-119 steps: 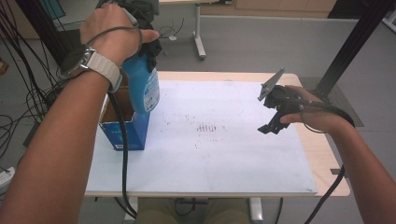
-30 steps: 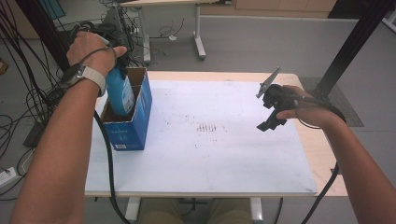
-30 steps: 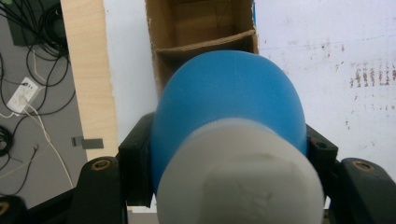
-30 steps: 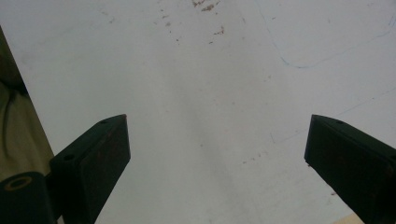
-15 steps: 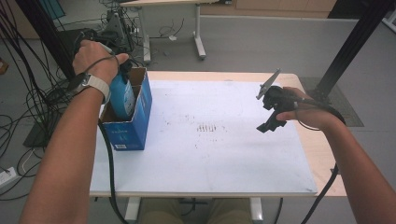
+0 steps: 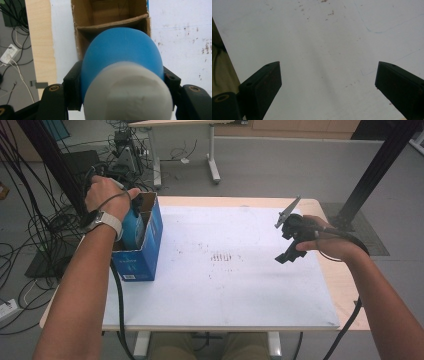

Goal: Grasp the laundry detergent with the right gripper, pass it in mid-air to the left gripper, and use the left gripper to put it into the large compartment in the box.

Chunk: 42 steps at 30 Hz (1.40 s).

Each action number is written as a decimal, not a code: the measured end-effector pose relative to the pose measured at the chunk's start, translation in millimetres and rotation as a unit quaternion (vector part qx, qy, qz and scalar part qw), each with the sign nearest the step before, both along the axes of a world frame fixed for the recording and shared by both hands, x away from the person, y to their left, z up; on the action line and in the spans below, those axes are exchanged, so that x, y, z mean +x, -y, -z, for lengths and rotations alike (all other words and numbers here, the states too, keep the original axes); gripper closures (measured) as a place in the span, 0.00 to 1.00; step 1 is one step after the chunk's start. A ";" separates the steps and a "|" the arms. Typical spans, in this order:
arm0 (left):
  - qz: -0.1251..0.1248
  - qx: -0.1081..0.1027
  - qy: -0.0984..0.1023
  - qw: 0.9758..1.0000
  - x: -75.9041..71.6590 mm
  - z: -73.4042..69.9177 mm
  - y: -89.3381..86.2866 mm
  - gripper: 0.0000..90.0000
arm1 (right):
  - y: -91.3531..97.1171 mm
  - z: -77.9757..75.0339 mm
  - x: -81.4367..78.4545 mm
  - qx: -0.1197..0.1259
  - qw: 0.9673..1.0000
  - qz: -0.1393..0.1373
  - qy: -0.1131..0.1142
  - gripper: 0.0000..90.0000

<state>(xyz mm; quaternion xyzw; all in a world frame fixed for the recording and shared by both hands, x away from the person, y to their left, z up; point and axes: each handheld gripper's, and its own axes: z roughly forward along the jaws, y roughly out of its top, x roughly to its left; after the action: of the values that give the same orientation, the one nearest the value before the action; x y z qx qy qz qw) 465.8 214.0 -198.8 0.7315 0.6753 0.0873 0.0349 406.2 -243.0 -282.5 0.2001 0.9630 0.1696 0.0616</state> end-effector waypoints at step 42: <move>-0.003 0.008 0.008 1.000 0.6 57.1 -0.3 0.42 | -0.1 6.6 -0.7 0.002 1.000 0.010 -0.008 0.08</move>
<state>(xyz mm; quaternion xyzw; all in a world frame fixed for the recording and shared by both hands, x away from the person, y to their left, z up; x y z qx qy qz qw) 466.4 214.3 -255.9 0.7289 0.6767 0.0983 0.0339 405.5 -242.9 -289.2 0.2113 0.9611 0.1688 0.0552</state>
